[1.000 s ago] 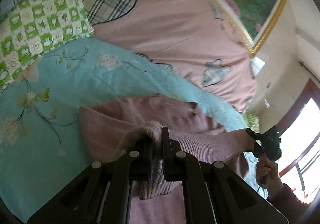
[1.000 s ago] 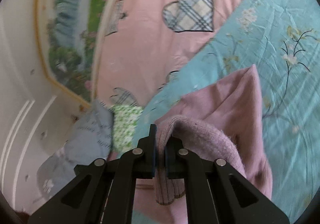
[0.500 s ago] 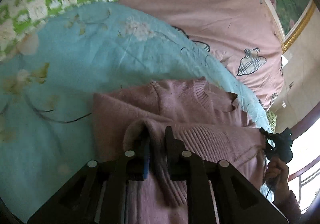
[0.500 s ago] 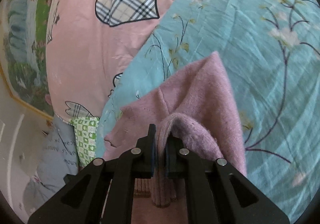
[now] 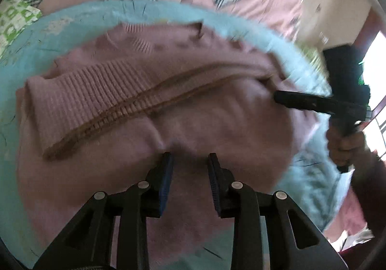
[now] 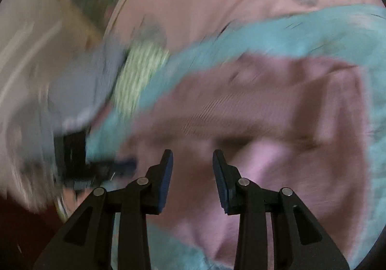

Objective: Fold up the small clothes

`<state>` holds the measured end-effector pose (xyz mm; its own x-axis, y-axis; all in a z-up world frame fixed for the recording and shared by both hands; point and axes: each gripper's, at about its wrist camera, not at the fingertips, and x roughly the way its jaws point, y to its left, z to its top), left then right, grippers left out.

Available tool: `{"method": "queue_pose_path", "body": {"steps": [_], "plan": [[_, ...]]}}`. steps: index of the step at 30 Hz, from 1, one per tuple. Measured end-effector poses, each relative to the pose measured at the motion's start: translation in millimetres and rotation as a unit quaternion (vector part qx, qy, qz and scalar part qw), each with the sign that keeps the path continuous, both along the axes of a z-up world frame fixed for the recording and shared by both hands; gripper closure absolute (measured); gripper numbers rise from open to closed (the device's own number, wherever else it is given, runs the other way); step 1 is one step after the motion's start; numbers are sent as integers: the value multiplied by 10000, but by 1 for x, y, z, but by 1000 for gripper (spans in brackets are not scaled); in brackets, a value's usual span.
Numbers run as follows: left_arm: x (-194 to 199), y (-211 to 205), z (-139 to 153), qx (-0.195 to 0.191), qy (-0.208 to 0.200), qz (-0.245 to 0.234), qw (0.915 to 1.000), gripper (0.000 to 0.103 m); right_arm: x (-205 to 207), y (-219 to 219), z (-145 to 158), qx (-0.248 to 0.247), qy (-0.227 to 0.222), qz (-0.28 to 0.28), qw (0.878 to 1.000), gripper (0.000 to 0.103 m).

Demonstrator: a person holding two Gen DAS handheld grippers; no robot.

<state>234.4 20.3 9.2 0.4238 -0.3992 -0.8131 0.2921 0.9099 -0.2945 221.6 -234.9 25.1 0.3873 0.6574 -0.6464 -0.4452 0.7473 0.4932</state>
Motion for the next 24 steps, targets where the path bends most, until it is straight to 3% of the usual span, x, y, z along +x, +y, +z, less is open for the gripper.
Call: {"method": "queue_pose_path", "body": {"steps": [4,7,9,11,13,15,16,20,24], "plan": [[26,10,-4,-69,84,-117,9999,81,33,5,-19,-900,297,1,9955,69],[49,24,1,137,-133,144,9997,81,66,-18,-20,-1328,215,-827,9875,69],[72,39,4,131,-146,440,9988,81,83,-35,-18,-1238,167,-1380,9825,69],[91,54,10,373,-372,956,9940,81,96,-54,-14,-1108,1,-2089,9716,68],[109,74,15,391,-421,1455,9877,79,102,-75,-10,-655,-119,-2650,9619,68],[118,93,17,261,-420,1941,9797,60,101,-83,-5,-483,-159,-2961,9538,68],[117,100,19,126,-401,2078,9773,60,98,-87,-1,-381,-214,-3090,9501,68],[95,116,21,-192,-331,2278,9729,59,75,-83,17,-265,-446,-3057,9507,67],[56,98,27,-397,-343,2023,9779,59,49,-78,22,-111,-485,-2807,9585,63]]}}
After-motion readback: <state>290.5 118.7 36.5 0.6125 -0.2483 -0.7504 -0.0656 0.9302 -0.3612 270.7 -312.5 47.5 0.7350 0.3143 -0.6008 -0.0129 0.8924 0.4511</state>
